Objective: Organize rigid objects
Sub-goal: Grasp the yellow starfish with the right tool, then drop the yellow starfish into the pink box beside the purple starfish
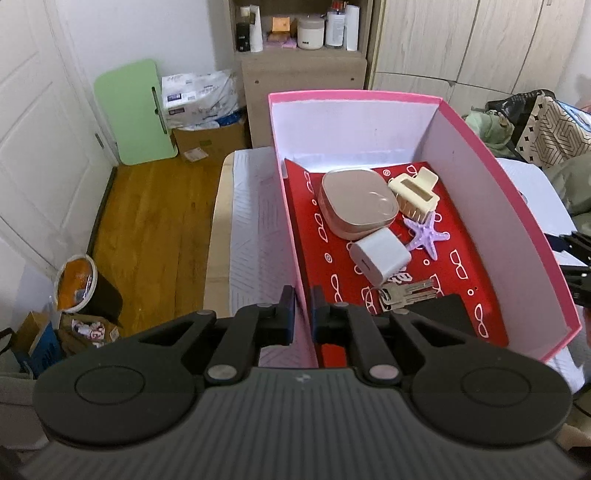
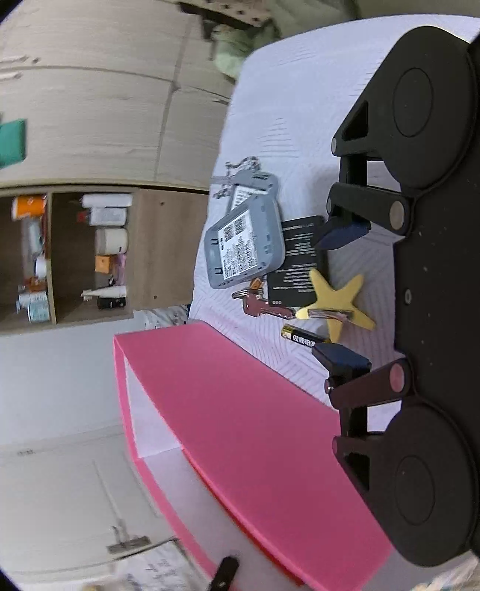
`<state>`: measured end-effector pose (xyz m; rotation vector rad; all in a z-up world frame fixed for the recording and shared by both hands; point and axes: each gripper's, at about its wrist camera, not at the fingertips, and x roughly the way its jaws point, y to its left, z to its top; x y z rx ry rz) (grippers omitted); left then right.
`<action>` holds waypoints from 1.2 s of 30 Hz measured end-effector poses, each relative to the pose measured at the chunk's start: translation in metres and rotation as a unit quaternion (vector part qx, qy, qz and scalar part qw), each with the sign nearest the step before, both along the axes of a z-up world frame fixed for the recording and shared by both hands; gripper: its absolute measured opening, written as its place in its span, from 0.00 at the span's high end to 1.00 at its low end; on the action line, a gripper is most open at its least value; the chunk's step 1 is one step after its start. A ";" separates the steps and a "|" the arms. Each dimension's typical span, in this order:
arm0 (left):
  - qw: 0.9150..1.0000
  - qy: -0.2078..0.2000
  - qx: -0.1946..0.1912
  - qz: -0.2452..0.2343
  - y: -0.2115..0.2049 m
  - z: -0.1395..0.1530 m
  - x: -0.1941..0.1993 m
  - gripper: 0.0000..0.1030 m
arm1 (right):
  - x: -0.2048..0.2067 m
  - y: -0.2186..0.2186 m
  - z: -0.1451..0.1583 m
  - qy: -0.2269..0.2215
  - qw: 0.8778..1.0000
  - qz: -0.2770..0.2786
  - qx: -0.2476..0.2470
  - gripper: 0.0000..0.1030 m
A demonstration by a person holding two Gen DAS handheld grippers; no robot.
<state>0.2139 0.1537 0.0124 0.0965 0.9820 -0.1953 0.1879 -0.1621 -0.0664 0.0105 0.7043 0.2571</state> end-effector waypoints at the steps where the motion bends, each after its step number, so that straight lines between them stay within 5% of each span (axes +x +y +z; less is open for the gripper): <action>1: 1.000 -0.001 0.006 0.000 -0.002 0.000 0.000 0.93 | 0.002 0.001 -0.002 -0.001 1.000 0.000 -0.002 0.40; 4: 1.000 -0.006 0.023 0.000 -0.009 -0.002 0.001 0.93 | 0.007 0.003 -0.010 -0.001 1.000 0.000 0.003 0.39; 5: 1.000 -0.007 0.025 0.001 -0.009 -0.003 0.002 0.93 | 0.006 0.004 -0.011 -0.009 1.000 0.001 -0.007 0.48; 6: 1.000 -0.008 0.030 0.002 -0.010 -0.003 0.002 0.94 | 0.004 0.005 -0.010 -0.017 1.000 0.009 -0.011 0.68; 13: 0.999 -0.008 0.040 0.007 -0.012 -0.004 0.006 0.95 | -0.004 -0.008 0.003 -0.018 1.000 0.005 0.018 0.83; 23: 0.999 -0.014 0.042 0.014 -0.015 -0.005 0.003 0.95 | -0.020 -0.015 0.039 -0.039 0.998 0.021 0.037 0.83; 31: 0.999 -0.016 0.030 0.022 -0.010 -0.004 0.002 0.95 | -0.036 0.006 0.111 -0.109 0.984 0.106 0.097 0.83; 36: 0.999 -0.023 0.032 0.033 -0.013 -0.005 0.001 0.95 | -0.022 0.054 0.124 -0.088 0.978 0.184 0.043 0.83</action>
